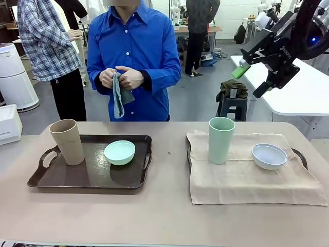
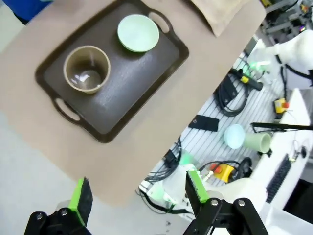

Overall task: Set up a tray with a mat and arrange the tableware.
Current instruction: Pick up the Picnic Bowl and Reusable plastic cup from the Handle tray in front of the human's position and hold them in the air.

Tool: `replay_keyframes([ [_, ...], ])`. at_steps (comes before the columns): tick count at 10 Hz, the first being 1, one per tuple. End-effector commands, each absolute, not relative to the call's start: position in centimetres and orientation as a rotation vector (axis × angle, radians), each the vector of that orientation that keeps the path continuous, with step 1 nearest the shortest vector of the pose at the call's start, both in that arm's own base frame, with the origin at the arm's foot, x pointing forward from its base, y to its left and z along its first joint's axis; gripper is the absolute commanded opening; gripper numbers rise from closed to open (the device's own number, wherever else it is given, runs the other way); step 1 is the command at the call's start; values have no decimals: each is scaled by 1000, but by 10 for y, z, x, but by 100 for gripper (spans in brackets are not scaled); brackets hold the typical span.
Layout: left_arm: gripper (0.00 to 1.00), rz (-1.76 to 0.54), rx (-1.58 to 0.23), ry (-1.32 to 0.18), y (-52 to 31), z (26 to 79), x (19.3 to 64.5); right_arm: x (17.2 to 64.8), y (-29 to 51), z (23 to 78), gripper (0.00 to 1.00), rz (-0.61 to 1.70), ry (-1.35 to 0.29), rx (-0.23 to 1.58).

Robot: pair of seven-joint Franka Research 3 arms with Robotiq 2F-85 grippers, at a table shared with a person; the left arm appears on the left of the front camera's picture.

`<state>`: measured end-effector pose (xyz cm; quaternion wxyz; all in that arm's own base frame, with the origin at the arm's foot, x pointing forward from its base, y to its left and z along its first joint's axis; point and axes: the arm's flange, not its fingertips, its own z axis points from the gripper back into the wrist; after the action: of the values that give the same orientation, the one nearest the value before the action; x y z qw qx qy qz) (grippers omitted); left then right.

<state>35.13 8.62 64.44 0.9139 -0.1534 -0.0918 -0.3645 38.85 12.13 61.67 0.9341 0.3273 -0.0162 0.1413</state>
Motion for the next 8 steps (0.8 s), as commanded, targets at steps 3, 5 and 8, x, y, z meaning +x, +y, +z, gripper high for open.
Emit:
replay_keyframes([
  [3,100,-1290,-110,-316,56,643,413,437,227,596,100,465,-39,424],
  [5,100,-1453,-198,-359,57,651,416,457,292,586,100,682,-62,404],
  [8,100,-1626,-313,-317,62,648,432,487,347,557,100,981,0,458],
])
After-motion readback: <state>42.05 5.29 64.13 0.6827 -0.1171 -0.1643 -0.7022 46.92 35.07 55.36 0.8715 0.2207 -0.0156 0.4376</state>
